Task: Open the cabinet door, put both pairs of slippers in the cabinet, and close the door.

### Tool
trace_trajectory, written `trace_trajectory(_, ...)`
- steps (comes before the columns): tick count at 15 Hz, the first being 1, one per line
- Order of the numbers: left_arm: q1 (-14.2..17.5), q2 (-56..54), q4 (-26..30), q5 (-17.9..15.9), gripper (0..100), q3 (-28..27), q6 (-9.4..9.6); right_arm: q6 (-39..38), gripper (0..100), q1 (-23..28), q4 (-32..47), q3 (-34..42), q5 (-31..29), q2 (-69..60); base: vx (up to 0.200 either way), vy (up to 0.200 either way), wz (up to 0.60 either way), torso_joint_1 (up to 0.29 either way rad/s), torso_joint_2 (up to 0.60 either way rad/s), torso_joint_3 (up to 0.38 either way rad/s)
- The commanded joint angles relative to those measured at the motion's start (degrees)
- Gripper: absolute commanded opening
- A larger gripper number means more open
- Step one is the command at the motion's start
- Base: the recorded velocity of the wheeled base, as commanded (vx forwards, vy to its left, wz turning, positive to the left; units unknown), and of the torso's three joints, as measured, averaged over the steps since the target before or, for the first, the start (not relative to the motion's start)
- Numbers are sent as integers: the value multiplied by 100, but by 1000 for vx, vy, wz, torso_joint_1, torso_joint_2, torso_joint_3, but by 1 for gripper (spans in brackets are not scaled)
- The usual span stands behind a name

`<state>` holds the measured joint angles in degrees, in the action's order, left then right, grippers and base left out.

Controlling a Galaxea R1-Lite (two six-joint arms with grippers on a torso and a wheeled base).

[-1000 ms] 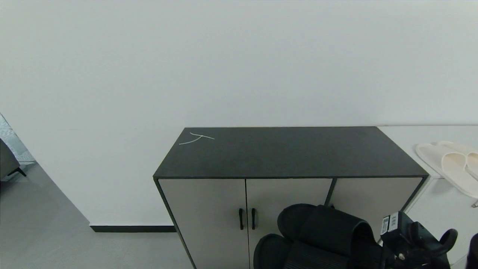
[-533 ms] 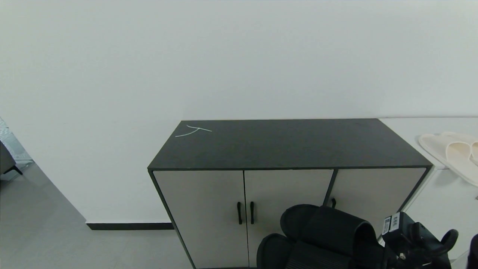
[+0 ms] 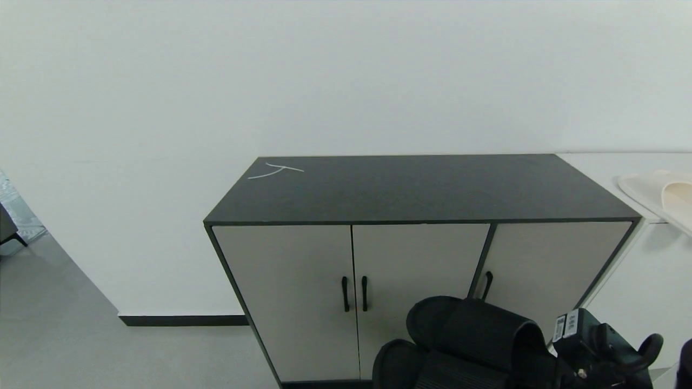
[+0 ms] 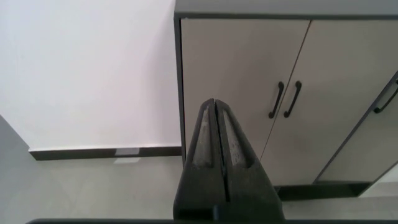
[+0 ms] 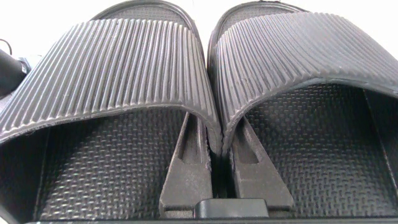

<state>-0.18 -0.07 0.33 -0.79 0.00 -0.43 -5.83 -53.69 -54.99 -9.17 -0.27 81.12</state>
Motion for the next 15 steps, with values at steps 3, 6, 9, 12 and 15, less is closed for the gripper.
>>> trace_trajectory(3, 1, 7, 2, 0, 0, 0, -1, 3, 0, -1, -3, 11, 0, 9, 0, 0, 0, -250, 541, 297)
trace_trajectory(6, 1, 7, 2, 0, 0, 0, -1, 3, 0, -1, -3, 11, 0, 27, 0, 0, 0, -242, 533, 294)
trace_trajectory(9, 1, 7, 2, 0, 0, 0, -1, 3, 0, -1, -3, 11, 0, 36, 0, 0, 0, -229, 518, 286)
trace_trajectory(12, 1, 7, 2, 0, 0, 0, -1, 3, 0, -1, -3, 11, 0, 36, 0, 0, 0, -212, 491, 289)
trace_trajectory(15, 1, 7, 2, 0, 0, 0, -1, 3, 0, -1, -3, 11, 0, 36, 0, 0, 0, -203, 484, 286)
